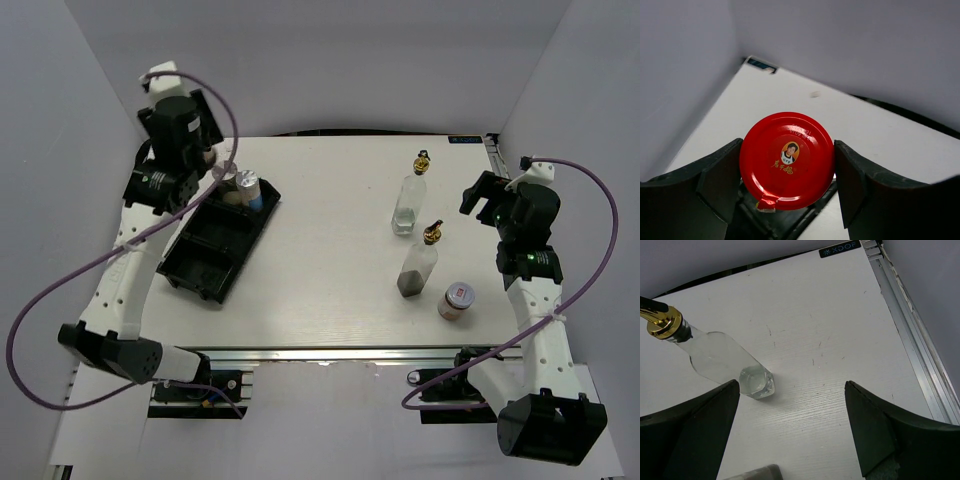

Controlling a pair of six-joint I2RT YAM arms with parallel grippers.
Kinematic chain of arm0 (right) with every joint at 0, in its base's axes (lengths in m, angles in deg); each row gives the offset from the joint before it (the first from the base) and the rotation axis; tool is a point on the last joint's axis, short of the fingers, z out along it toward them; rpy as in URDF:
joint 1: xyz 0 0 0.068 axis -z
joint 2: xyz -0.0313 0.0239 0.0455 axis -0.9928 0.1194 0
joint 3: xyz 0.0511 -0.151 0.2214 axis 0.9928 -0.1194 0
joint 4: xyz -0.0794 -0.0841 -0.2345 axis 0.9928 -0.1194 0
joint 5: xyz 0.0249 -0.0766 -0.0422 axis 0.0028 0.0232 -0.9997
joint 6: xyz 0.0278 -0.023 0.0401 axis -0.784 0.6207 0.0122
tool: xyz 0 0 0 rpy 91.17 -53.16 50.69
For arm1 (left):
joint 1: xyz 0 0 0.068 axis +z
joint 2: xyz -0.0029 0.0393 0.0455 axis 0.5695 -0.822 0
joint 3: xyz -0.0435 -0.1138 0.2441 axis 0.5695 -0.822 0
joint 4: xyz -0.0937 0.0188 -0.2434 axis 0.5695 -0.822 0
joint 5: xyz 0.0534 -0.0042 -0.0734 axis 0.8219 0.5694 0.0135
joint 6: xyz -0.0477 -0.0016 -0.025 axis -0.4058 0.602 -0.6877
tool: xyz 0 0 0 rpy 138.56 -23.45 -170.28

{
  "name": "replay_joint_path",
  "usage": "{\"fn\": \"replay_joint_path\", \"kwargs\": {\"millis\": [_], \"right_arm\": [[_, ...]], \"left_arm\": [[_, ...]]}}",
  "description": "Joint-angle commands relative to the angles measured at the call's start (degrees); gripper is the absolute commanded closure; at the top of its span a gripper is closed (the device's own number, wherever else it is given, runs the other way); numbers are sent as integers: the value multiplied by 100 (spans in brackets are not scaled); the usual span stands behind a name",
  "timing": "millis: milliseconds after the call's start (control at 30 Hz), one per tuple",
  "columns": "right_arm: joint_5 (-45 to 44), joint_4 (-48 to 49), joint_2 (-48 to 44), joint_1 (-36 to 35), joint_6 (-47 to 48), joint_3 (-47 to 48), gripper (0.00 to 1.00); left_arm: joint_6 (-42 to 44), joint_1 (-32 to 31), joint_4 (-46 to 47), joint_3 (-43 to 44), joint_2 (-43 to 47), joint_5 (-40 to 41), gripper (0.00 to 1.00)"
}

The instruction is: Organize the condiment bottles

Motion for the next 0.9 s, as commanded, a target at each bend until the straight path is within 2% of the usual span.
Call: {"fn": "replay_joint_path", "kwargs": {"millis": [0,167,300,533,733,867], "right_arm": [[51,218,-65,-3,-32,63,11],[51,218,-12,-3,-40,63,11],[-72,218,23,-3,-23,55,11],[-46,209,58,-3,-14,55,11],[-28,200,84,-3,65,63,11],[332,253,-12,-3,276,46,11]], "left_arm": [[-380,468,288,-798,508,452,100],[-687,733,719,-2089,966,267,100],[-811,926,982,-2680,1055,153,100],[-793,1023,1685,-3112,836,-261,100],[-758,1085,1870,-3182,414,-349,100],[-784,1164,2029,-3323,194,-436,100]]}}
